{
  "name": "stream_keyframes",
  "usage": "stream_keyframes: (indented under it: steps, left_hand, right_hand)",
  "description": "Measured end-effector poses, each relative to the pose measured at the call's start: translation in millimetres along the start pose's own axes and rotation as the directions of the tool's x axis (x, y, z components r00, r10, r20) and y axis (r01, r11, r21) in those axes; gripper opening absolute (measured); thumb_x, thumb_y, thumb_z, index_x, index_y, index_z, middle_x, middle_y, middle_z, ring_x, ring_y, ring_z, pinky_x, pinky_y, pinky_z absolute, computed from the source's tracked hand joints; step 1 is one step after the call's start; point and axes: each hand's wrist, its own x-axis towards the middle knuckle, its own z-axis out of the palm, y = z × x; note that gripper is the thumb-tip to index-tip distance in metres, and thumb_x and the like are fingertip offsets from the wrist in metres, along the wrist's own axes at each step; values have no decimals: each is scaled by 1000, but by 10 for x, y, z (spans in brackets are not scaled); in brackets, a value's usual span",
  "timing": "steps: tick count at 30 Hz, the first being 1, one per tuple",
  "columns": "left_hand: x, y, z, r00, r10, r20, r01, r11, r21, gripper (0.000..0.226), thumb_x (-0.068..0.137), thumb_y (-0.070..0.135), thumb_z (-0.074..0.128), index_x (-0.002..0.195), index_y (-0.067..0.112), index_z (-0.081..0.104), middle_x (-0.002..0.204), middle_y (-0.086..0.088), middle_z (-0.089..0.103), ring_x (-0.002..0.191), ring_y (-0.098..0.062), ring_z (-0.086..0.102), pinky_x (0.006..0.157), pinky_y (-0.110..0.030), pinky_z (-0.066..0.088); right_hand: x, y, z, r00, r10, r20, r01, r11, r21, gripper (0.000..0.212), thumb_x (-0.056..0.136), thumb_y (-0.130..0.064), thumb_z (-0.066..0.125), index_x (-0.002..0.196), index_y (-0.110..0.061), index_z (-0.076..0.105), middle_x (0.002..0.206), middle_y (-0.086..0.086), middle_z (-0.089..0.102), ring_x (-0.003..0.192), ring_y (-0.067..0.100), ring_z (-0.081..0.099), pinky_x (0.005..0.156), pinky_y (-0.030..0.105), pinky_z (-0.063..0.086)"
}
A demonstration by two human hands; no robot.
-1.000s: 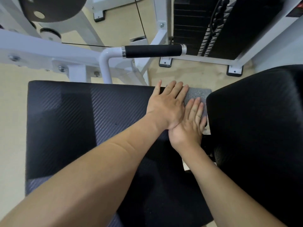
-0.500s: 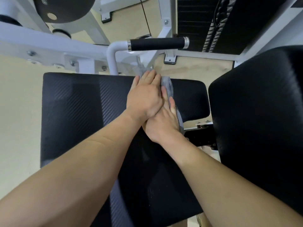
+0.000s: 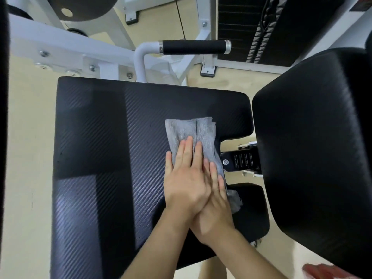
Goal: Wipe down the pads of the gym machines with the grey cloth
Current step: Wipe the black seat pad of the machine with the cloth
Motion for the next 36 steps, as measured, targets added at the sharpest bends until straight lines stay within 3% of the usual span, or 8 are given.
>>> stream_keyframes:
  steps: [3, 10, 14, 17, 23, 30, 33, 36]
  left_hand:
    - [583, -14, -121, 995, 22, -96, -18, 999, 42, 60, 99, 43, 23, 154, 21, 12, 164, 2, 4, 150, -12, -2, 118, -45, -7]
    - [1464, 10, -259, 984, 55, -167, -47, 998, 51, 62, 98, 43, 19, 154, 16, 14, 163, -1, 10, 150, -14, 2, 118, -47, -7]
    - [1180, -12, -175, 983, 80, -167, -73, 996, 47, 61, 99, 43, 18, 155, 18, 9, 164, 0, 4, 150, -13, -3, 118, -45, -9]
    - [770, -17, -3, 980, 88, -181, -74, 994, 78, 60, 100, 42, 19, 155, 18, 9, 164, 0, 4, 150, -13, -2, 119, -46, -7]
    - [-157, 108, 351, 988, 65, -137, -54, 995, 83, 60, 101, 41, 16, 155, 15, 5, 164, -2, 0, 150, -14, -5, 119, -46, -6]
    - [-1141, 309, 667, 999, 39, -20, -36, 993, 111, 66, 95, 45, 3, 154, 17, 0, 163, -3, -6, 149, -16, -10, 115, -45, -14]
    - [-1144, 362, 655, 995, 99, -23, -93, 980, 177, 68, 93, 46, 1, 154, 17, 6, 163, -6, 1, 150, -20, -4, 114, -46, -15]
    - [-1039, 459, 659, 974, 227, 19, -225, 941, 253, 62, 99, 43, 8, 154, 16, 7, 163, -7, 1, 150, -22, -4, 116, -47, -12]
  right_hand:
    - [591, 16, -242, 998, 35, -58, -39, 997, -63, 89, 94, -52, 31, 139, -21, -39, 152, 6, -37, 138, 19, -38, 116, 39, -18]
    - [1251, 31, -436, 985, 77, -152, -90, 993, -80, 89, 93, -54, 36, 142, -18, -29, 158, 8, -25, 143, 21, -29, 118, 43, -13]
    - [964, 32, -302, 982, 21, -186, -25, 999, -21, 83, 94, -46, 40, 152, -16, -11, 161, 10, -14, 146, 22, -20, 119, 43, -9]
    - [578, 26, -191, 987, 22, -161, -10, 997, 75, 83, 95, -45, 43, 151, -19, -13, 161, 5, -15, 146, 17, -20, 119, 41, -9]
    - [-284, 169, 193, 992, -63, -110, 61, 998, -19, 78, 96, -40, 42, 153, -19, -6, 162, 6, -7, 146, 16, -17, 119, 40, -9]
    - [-1133, 452, 559, 989, -123, -87, 114, 988, -102, 72, 92, -42, 41, 153, -16, 14, 157, 10, 24, 148, 21, 12, 117, 41, 9]
    - [-1117, 614, 456, 989, -116, -93, 104, 986, -127, 73, 91, -45, 35, 152, -17, 6, 160, 6, 15, 148, 16, 4, 120, 38, 5]
    - [-1103, 846, 322, 996, 17, -84, -21, 999, -42, 80, 94, -48, 33, 148, -21, -19, 158, -5, -19, 142, 7, -23, 120, 39, -6]
